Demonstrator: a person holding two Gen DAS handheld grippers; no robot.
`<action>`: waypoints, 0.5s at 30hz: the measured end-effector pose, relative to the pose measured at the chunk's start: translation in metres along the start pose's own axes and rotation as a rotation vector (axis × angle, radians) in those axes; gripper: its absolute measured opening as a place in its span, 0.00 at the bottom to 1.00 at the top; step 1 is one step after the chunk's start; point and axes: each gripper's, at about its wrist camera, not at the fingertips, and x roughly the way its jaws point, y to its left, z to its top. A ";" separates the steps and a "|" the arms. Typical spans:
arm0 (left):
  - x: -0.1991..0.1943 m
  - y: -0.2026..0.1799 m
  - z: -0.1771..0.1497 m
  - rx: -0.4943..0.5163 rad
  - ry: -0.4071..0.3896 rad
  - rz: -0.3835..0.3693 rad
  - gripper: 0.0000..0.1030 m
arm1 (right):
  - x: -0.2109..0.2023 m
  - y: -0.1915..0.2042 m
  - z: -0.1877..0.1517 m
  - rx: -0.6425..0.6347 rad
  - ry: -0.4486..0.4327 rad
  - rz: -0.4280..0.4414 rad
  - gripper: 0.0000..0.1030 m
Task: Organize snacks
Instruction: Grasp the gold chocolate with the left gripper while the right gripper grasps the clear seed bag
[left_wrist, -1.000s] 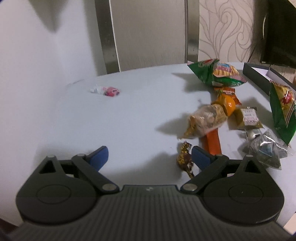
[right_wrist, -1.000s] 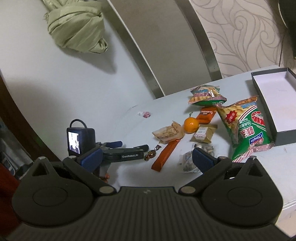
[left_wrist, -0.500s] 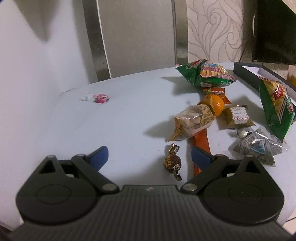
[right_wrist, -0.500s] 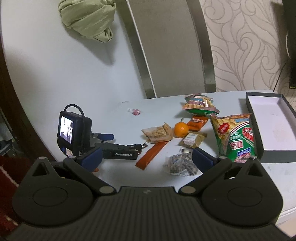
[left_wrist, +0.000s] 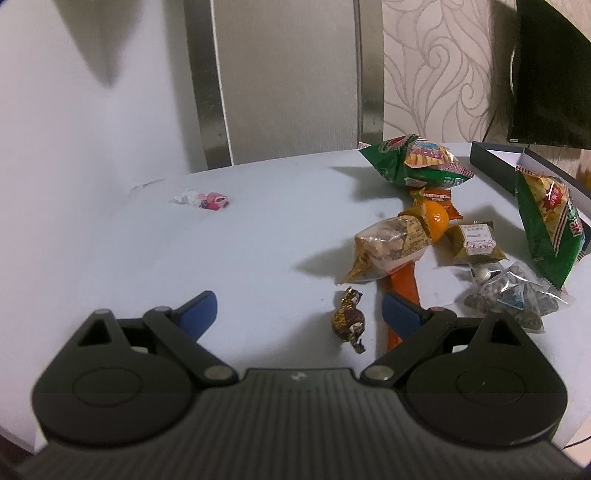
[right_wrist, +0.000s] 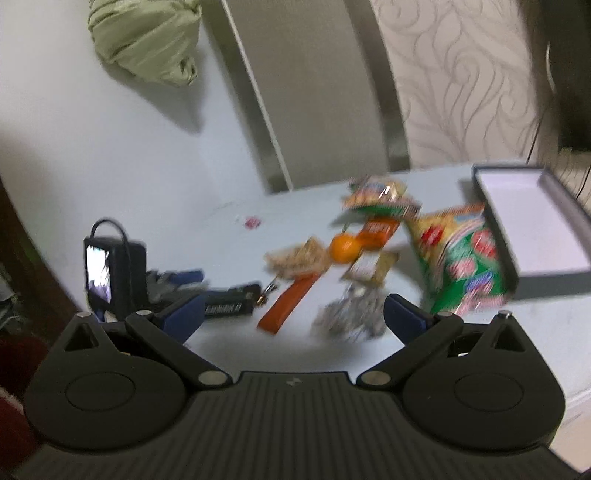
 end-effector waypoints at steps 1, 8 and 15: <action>0.000 0.000 -0.001 -0.003 -0.001 0.000 0.94 | 0.001 0.000 -0.002 -0.004 0.013 0.005 1.00; 0.010 -0.006 -0.004 -0.001 0.034 -0.077 0.74 | 0.009 0.004 -0.001 -0.087 0.039 -0.027 1.00; 0.020 -0.010 -0.008 -0.005 0.049 -0.114 0.67 | 0.023 -0.004 0.002 -0.115 0.078 -0.026 0.94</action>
